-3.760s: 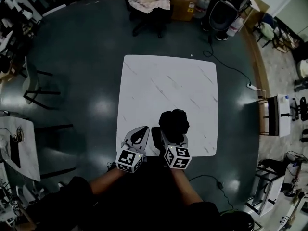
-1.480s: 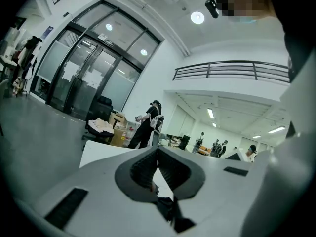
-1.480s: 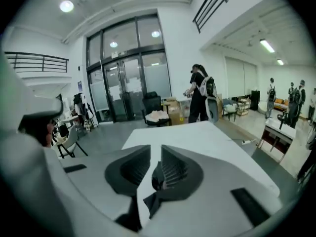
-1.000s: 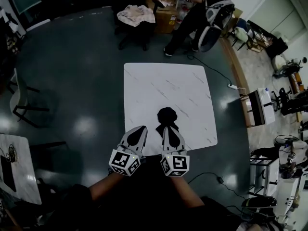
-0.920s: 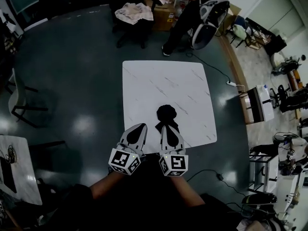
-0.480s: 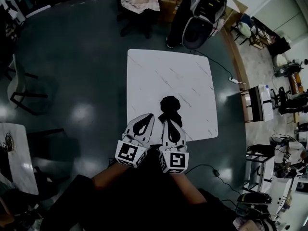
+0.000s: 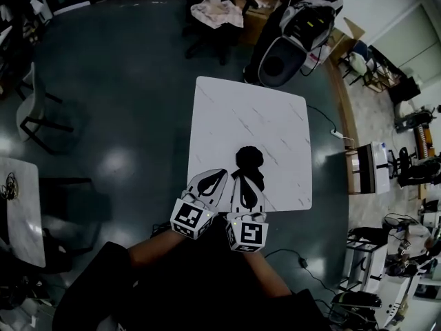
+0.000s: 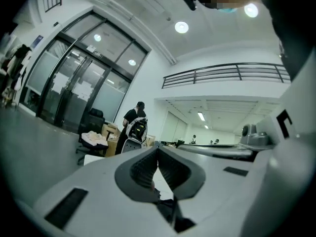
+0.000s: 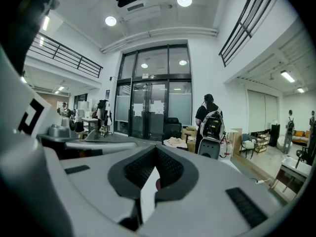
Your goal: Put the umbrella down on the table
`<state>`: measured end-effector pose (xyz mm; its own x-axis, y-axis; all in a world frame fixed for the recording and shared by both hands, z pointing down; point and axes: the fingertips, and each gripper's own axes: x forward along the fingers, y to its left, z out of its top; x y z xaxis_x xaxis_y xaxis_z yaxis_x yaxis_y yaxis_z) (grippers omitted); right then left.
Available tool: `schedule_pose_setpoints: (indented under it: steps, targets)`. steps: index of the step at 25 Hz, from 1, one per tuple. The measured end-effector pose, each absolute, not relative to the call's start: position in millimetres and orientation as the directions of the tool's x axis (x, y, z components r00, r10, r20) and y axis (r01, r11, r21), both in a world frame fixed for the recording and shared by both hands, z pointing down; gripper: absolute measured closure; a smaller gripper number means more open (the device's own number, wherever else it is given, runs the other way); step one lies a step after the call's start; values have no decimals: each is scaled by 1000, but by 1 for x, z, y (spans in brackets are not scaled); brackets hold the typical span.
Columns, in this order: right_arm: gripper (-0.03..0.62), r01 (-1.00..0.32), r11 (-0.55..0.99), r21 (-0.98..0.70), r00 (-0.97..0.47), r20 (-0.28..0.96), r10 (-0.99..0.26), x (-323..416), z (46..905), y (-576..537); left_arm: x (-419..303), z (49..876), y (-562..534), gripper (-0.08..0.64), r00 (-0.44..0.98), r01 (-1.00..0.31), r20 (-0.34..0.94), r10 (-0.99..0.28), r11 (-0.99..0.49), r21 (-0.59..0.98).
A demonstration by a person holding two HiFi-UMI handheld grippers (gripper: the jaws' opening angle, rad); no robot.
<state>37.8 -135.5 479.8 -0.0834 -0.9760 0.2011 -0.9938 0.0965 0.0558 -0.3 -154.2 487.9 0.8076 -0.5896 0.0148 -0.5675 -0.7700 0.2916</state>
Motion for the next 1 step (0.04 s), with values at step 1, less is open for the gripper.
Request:
schedule_pose_setpoints:
  steps: [1]
  targets:
    - [575, -992, 107, 59, -93, 204, -975, 32, 481, -135, -6, 493, -155, 543, 804, -567, 28, -593, -753, 334]
